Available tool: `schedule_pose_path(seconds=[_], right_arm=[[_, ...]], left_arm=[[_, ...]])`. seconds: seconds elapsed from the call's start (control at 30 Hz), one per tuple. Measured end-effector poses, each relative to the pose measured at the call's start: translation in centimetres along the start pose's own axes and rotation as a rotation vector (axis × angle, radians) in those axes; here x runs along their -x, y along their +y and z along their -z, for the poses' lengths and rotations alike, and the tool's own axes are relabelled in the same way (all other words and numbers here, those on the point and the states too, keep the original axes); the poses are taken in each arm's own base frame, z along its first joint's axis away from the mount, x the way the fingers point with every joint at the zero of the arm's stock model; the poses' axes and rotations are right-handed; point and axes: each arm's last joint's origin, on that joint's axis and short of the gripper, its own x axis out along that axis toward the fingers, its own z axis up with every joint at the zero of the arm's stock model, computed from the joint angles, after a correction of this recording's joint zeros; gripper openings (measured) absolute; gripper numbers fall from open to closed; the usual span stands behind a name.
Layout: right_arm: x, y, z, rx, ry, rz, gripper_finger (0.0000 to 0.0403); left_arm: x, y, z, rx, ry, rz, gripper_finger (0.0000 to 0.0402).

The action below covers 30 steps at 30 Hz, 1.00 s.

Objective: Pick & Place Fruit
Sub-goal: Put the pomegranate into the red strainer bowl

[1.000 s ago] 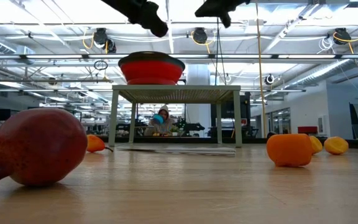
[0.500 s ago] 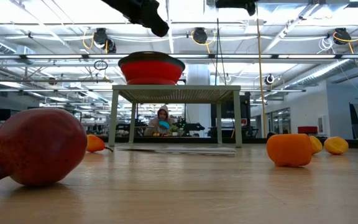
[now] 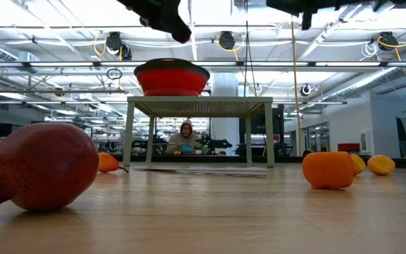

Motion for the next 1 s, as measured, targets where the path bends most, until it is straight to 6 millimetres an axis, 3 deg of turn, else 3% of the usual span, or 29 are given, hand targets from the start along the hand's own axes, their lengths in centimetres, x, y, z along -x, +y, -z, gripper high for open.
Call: schedule_pose_path(seconds=[0.33, 0.53, 0.7, 1.0], right_arm=[[1.8, -0.3, 2.7, -0.003, -0.091, 0.039, 0.0001], [2.2, -0.4, 2.9, -0.003, -0.097, 0.046, 0.0001], [2.7, -0.4, 3.4, 0.022, -0.095, 0.047, 0.0001], [4.4, -0.7, 4.9, 0.045, -0.102, 0.130, 0.0001]], left_arm=[[-2.4, 2.1, -2.5, 0.139, 0.172, 0.054, 0.0201], [-4.5, 2.5, -2.3, 0.173, 0.304, 0.076, 0.0190], [-5.4, 2.7, -1.8, 0.218, 0.391, 0.120, 0.0202], [-5.4, 2.9, -1.1, 0.284, 0.455, 0.142, 0.0190]])
